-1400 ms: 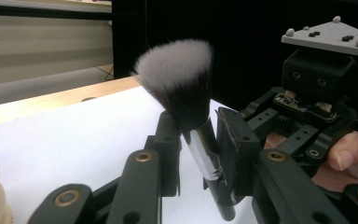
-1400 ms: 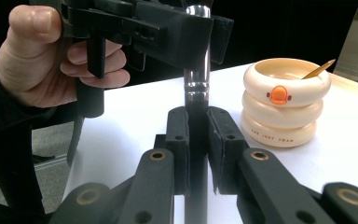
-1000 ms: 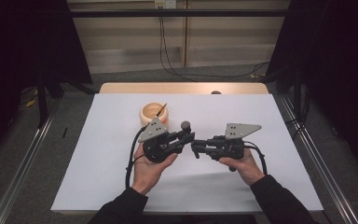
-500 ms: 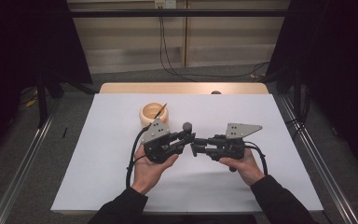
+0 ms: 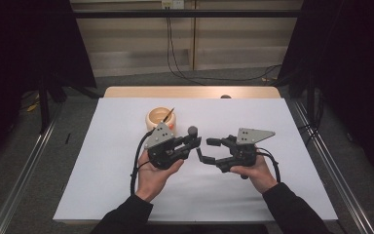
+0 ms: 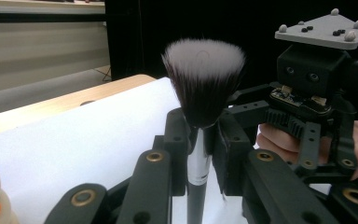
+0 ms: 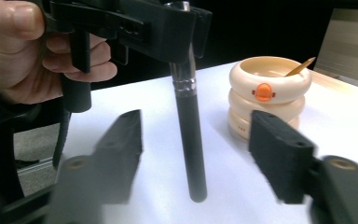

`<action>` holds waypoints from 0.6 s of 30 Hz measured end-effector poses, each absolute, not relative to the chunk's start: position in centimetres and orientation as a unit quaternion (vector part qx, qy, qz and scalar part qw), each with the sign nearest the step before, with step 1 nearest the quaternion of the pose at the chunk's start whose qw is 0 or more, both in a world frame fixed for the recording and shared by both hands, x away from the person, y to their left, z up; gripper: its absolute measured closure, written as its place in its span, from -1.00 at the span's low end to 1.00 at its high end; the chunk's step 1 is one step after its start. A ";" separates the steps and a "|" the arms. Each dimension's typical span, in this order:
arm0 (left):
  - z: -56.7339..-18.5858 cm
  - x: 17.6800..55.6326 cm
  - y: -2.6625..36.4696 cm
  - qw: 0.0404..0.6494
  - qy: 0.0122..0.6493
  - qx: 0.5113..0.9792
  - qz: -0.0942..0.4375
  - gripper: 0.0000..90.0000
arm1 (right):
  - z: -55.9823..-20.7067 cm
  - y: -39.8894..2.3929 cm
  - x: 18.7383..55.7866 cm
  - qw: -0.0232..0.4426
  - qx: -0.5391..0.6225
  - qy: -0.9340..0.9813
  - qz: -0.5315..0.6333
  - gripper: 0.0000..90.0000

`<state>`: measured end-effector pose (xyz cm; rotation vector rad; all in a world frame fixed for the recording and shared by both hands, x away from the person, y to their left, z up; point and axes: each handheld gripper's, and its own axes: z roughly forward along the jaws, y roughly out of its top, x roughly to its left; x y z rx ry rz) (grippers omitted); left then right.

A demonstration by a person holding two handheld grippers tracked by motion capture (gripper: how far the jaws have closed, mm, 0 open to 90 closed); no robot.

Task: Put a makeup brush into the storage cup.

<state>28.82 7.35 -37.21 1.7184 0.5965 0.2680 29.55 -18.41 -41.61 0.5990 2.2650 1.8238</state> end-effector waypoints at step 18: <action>-37.2 28.8 7.7 0.603 0.265 0.742 0.122 0.72 | -41.4 -19.0 29.7 0.122 0.243 0.745 0.609 -0.98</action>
